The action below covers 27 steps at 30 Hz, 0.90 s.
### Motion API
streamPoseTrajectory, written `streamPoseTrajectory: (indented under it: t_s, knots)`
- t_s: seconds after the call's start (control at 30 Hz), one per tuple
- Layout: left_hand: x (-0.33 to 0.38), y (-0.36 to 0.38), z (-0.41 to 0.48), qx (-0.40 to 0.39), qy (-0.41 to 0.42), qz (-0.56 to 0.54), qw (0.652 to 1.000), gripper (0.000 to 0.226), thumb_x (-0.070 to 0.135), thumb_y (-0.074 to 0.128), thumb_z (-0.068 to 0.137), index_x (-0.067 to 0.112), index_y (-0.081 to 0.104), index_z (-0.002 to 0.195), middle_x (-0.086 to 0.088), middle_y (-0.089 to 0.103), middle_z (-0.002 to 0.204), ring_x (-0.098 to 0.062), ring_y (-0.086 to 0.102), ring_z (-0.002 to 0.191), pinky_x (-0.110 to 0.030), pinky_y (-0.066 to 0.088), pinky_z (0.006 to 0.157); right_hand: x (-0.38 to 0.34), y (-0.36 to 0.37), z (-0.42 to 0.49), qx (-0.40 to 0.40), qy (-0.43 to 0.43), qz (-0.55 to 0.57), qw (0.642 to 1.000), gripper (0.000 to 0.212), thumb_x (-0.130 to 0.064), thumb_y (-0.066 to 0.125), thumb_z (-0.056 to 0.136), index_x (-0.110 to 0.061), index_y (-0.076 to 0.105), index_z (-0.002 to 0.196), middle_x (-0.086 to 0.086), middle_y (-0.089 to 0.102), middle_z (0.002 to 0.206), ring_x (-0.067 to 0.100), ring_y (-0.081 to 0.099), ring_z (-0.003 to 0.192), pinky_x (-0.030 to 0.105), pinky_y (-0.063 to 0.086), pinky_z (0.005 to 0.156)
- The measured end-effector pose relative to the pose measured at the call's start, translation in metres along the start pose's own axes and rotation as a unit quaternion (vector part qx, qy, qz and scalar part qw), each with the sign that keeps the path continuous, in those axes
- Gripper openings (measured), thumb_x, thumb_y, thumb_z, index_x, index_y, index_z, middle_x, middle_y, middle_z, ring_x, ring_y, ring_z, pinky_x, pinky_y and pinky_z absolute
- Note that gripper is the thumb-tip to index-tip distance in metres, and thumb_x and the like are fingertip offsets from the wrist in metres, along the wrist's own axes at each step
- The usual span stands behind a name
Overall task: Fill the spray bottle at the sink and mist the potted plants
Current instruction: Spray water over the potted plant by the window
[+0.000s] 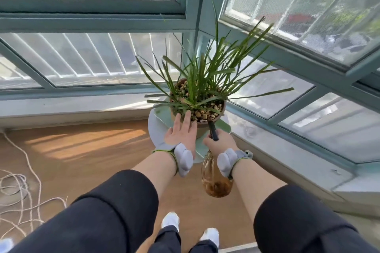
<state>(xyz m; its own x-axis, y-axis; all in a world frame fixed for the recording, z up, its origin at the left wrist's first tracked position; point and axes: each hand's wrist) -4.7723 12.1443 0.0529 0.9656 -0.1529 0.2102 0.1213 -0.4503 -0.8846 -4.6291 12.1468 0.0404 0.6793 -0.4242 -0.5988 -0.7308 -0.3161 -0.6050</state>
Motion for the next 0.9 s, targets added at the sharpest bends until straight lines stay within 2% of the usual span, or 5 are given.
streamPoseTrajectory:
  t_s: [0.13, 0.37, 0.6, 0.77, 0.9]
  knots:
    - [0.02, 0.004, 0.001, 0.001, -0.03, 0.015, 0.999, 0.083, 0.006, 0.049, 0.077, 0.027, 0.008, 0.146, 0.003, -0.021, 0.155, -0.028, -0.015, 0.143, -0.041, 0.017, 0.112, 0.008, -0.018, -0.001, 0.01, 0.003, 0.005, 1.0, 0.01, -0.023, 0.056, 0.076, -0.018, 0.05, 0.069, 0.002, 0.054, 0.065, 0.02, 0.048, 0.061, 0.028, 0.034, 0.052]
    - [0.048, -0.003, 0.0, -0.082, -0.062, -0.013, 0.995, 0.088, 0.008, 0.055, 0.077, 0.02, 0.003, 0.148, 0.004, -0.011, 0.157, -0.02, -0.007, 0.144, -0.039, 0.016, 0.113, 0.019, -0.046, -0.004, 0.002, -0.022, 0.02, 1.0, 0.023, -0.02, 0.054, 0.077, -0.018, 0.038, 0.06, -0.001, 0.041, 0.053, 0.018, 0.037, 0.05, 0.027, 0.027, 0.048]
    - [0.069, -0.019, -0.011, -0.11, -0.069, -0.044, 0.991, 0.073, 0.018, 0.048, 0.091, 0.009, 0.003, 0.148, -0.006, 0.005, 0.157, -0.022, 0.007, 0.145, -0.029, 0.013, 0.116, 0.025, -0.06, -0.015, -0.019, -0.069, 0.029, 0.997, 0.016, -0.02, 0.057, 0.077, -0.018, 0.045, 0.068, 0.0, 0.047, 0.06, 0.019, 0.043, 0.058, 0.028, 0.031, 0.052]
    - [0.09, -0.04, -0.019, -0.101, -0.029, -0.115, 0.988, 0.055, 0.012, 0.038, 0.095, 0.011, 0.019, 0.147, -0.008, 0.03, 0.15, -0.024, 0.035, 0.134, -0.025, 0.033, 0.099, 0.028, -0.082, -0.039, -0.01, -0.148, 0.044, 0.988, 0.009, -0.019, 0.059, 0.082, -0.019, 0.051, 0.087, -0.002, 0.052, 0.075, 0.019, 0.049, 0.071, 0.034, 0.039, 0.066]
    - [0.111, -0.054, -0.022, -0.118, 0.062, -0.117, 0.984, 0.041, 0.009, 0.04, 0.091, 0.011, 0.043, 0.132, -0.006, 0.054, 0.129, -0.025, 0.053, 0.116, -0.031, 0.041, 0.095, 0.023, -0.104, -0.069, 0.046, -0.167, 0.08, 0.982, 0.023, -0.018, 0.062, 0.082, -0.012, 0.057, 0.103, 0.004, 0.059, 0.085, 0.02, 0.053, 0.075, 0.034, 0.043, 0.071]
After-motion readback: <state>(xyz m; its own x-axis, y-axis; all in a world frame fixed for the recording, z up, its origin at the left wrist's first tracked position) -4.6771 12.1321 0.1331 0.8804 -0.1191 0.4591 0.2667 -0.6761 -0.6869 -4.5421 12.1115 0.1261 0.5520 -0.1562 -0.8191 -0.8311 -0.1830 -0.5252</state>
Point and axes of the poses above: each hand's wrist, its own z-axis towards the middle knuckle, its own y-axis out of the palm, x = y × z
